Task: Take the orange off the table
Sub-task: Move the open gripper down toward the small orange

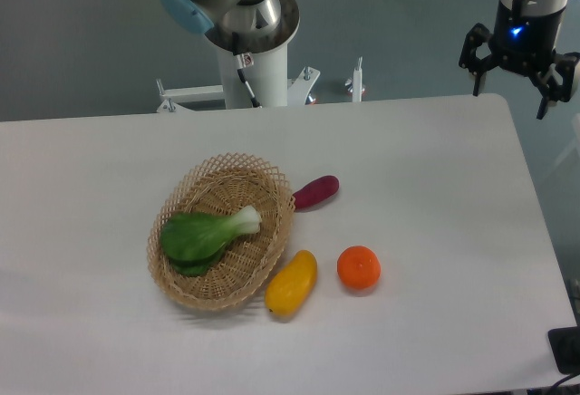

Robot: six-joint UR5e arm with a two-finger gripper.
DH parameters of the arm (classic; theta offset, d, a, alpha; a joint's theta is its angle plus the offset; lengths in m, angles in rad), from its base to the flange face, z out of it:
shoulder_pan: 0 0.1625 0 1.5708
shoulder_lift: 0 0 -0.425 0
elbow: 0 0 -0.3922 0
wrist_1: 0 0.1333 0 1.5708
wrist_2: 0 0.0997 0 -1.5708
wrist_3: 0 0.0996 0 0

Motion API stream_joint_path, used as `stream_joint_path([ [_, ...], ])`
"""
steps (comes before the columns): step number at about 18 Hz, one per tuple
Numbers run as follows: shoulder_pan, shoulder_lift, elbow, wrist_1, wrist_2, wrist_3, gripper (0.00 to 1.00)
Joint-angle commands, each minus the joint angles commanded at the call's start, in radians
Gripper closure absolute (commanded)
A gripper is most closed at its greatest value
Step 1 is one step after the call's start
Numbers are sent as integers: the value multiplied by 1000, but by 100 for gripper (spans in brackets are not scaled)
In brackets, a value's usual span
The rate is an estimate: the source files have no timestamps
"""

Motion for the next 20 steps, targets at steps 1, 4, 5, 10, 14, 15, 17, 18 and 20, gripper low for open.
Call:
stream_joint_path([
  [1, 0, 0, -2, 0, 0, 0, 0],
  [4, -2, 0, -2, 0, -15, 2, 0],
  [5, 0, 0, -2, 2, -44, 0, 0],
  [10, -5, -3, -9, 5, -55, -60, 0],
  [14, -21, -5, -37, 57, -89, -142, 0],
  [15, -34, -8, -47, 84, -103, -184, 0],
  [17, -75, -24, -60, 114, -106, -326, 0],
  [18, -96, -31, -66, 114, -106, -362, 0],
  [20, -116, -52, -71, 112, -109, -387, 0],
])
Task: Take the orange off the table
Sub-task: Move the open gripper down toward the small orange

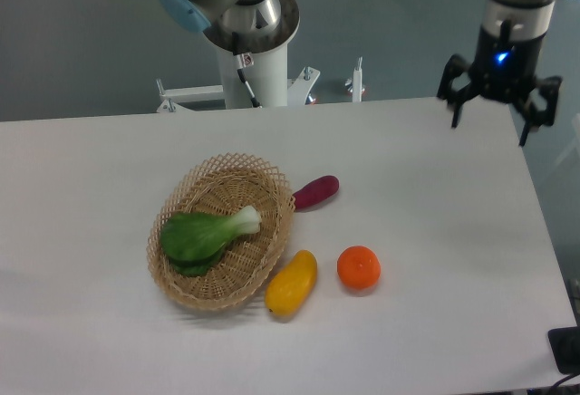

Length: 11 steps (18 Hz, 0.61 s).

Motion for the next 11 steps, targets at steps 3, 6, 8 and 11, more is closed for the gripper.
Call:
stream_joint_path([
  [3, -44, -28, -24, -6, 2, -6, 0],
  [6, -69, -46, -49, -3, 2, -80, 0],
  [8, -91, -75, -60, 5, 8, -107, 0],
  [11, -123, -132, -60, 66, 9, -179, 0],
])
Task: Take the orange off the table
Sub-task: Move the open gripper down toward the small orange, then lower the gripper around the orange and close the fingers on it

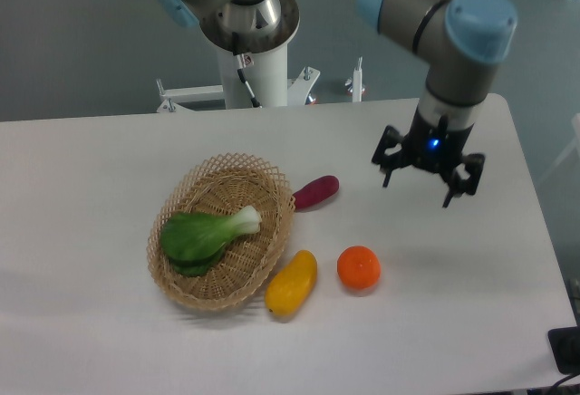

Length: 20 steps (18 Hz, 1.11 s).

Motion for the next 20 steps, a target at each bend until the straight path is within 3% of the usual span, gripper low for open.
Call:
stream_joint_path([
  [4, -23, -31, -31, 58, 11, -38, 0],
  [8, -86, -94, -32, 123, 133, -89, 0],
  [20, -120, -164, -41, 138, 107, -164, 0],
])
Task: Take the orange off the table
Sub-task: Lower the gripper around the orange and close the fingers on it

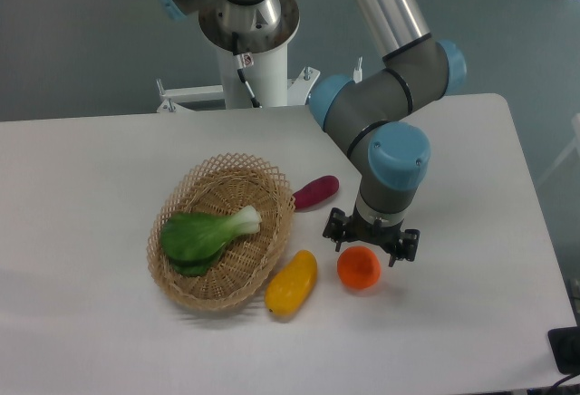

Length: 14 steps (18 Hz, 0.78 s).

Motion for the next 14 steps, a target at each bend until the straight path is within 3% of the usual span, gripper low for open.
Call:
stream_joint_path([
  [9, -9, -34, -2, 55, 5, -31, 0],
  [14, -9, -38, -34, 104, 6, -31, 0],
])
